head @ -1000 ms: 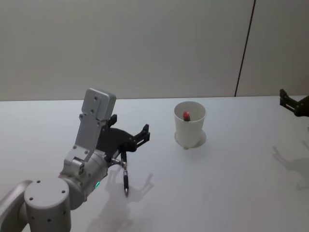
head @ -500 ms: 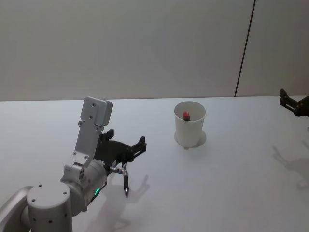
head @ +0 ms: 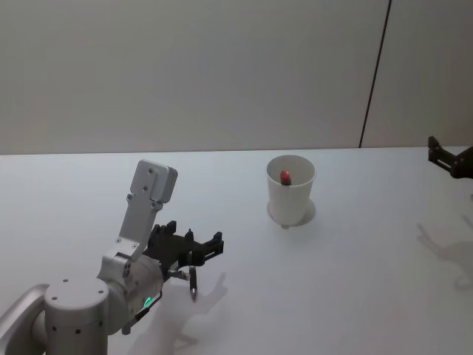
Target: Place the pen into the pen holder.
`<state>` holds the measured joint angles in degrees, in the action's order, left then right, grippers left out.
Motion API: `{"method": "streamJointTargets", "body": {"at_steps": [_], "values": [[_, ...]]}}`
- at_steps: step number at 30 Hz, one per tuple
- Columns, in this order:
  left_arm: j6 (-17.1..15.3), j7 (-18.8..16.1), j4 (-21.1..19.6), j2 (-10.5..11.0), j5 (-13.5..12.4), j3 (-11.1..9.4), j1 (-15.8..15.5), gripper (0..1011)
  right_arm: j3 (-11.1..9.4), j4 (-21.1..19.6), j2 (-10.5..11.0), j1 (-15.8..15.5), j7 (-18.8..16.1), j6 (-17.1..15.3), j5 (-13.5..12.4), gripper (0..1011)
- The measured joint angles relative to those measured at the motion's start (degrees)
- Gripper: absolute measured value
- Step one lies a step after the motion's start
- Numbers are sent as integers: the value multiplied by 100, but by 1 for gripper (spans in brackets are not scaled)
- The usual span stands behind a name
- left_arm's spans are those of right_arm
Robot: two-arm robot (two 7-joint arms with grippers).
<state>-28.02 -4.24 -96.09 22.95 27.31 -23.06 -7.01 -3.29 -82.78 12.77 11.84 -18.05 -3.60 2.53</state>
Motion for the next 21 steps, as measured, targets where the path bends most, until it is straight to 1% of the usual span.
{"method": "streamJointTargets", "body": {"at_steps": [12,21], "values": [[-254,280,308,-32,-35,41,-118,1000,0,0,0,0,0,0,0,1001],[-296,358,536,-56,-49,82,-179,1000,0,0,0,0,0,0,0,1001]]}}
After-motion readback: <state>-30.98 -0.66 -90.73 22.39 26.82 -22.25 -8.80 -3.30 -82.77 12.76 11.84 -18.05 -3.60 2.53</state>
